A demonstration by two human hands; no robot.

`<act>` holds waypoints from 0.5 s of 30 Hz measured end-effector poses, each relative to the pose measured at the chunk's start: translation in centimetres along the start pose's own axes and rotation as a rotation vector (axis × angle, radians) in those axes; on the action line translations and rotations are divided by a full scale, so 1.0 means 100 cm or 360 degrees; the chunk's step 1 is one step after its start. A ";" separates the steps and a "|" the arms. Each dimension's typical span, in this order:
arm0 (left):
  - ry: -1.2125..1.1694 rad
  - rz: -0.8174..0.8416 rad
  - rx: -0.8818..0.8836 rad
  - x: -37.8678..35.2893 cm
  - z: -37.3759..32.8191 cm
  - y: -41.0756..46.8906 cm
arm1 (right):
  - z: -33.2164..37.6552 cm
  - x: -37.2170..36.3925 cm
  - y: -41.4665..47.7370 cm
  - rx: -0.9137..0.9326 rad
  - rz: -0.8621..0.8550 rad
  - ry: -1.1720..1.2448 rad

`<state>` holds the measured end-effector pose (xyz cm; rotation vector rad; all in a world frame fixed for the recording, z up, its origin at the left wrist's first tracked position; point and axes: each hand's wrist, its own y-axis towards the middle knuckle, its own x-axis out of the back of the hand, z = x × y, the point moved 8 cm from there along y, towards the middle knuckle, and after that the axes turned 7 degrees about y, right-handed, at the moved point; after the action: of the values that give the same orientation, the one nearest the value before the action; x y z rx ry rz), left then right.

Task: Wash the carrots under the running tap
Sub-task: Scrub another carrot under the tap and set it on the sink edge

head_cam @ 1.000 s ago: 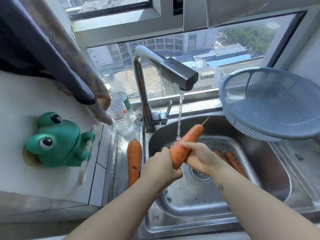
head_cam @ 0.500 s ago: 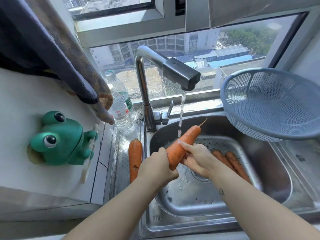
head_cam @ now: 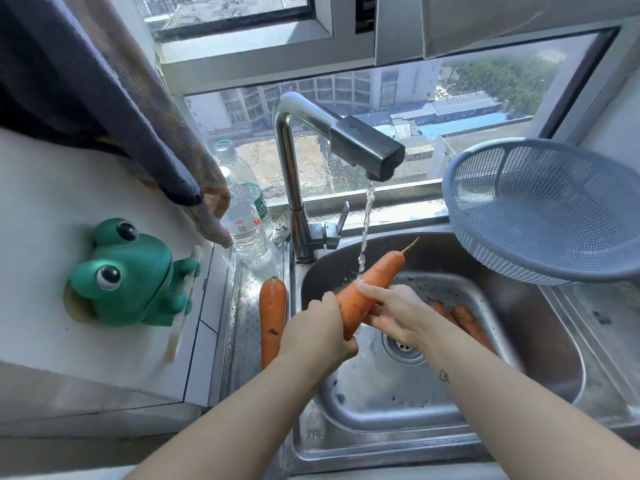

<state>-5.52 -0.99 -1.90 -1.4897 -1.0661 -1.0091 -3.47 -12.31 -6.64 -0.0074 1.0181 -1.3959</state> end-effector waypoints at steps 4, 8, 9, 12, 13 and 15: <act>-0.0062 0.0030 0.0020 -0.001 0.004 0.002 | 0.003 -0.001 -0.003 -0.0048 0.0147 0.0000; 0.0054 0.0014 -0.0022 0.000 -0.004 -0.001 | 0.000 0.003 -0.001 0.0000 -0.0060 -0.0008; 0.0077 0.0020 -0.0031 0.000 -0.004 -0.001 | -0.002 0.004 0.000 -0.0016 -0.0071 0.0021; 0.0018 0.0066 0.0011 -0.003 0.001 0.000 | -0.005 0.004 -0.001 -0.0077 0.0076 0.0067; -0.0009 0.0078 0.0032 -0.003 0.003 0.000 | -0.006 0.005 -0.001 -0.0077 0.0103 0.0068; 0.0010 0.0086 0.0041 -0.003 0.001 -0.001 | -0.006 0.005 0.001 -0.0049 0.0049 0.0070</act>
<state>-5.68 -0.89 -2.22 -1.4859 -1.0254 -0.9588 -3.84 -12.40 -7.35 0.0166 1.0718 -1.3573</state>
